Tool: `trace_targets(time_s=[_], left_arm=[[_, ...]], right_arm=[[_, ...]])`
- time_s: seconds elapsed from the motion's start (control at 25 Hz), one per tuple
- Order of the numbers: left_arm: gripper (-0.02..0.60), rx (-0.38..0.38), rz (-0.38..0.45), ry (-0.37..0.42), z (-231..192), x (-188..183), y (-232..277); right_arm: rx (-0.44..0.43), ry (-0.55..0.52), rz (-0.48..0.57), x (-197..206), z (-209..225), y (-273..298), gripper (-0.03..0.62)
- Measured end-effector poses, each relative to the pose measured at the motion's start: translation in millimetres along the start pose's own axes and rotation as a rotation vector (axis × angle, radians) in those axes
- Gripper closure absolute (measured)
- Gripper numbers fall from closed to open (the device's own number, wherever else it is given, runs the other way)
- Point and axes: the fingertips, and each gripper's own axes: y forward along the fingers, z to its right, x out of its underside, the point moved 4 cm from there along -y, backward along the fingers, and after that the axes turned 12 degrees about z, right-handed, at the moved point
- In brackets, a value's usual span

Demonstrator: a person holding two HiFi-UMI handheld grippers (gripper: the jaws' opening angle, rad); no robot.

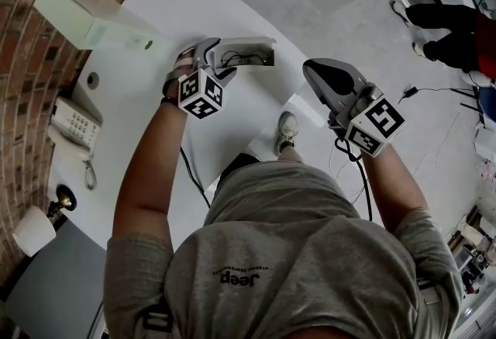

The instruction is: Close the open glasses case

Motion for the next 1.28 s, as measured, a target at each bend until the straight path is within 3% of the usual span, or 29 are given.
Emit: trace_targets(time_s=[0.44, 0.64, 0.76, 0.84, 0.88, 0.92, 1.28], left_arm=[[0.252, -0.056, -0.037, -0.006, 7, 2, -3], [0.282, -0.066, -0.072, 0.031, 14, 4, -6], [0.285, -0.032, -0.107, 0.063, 24, 7, -9], [0.293, 0.036, -0.135, 0.048, 38, 12, -13], [0.349, 0.071, -0.146, 0.036, 45, 15, -14], [0.318, 0.092, -0.148, 0.028, 50, 18, -15], [0.318, 0.092, -0.145, 0.001, 51, 17, -14]], right_arm=[[-0.011, 0.005, -0.001, -1, -4, -5, 0.585], [-0.016, 0.002, -0.001, -4, -6, -8, 0.585], [-0.02, 0.003, 0.005, -5, -8, -9, 0.585], [-0.022, 0.004, 0.007, -6, -9, -10, 0.585], [-0.022, 0.004, 0.008, -6, -9, -11, 0.585], [-0.022, 0.004, 0.008, -7, -8, -11, 0.585], [-0.02, 0.0, 0.013, -11, -8, -13, 0.585]])
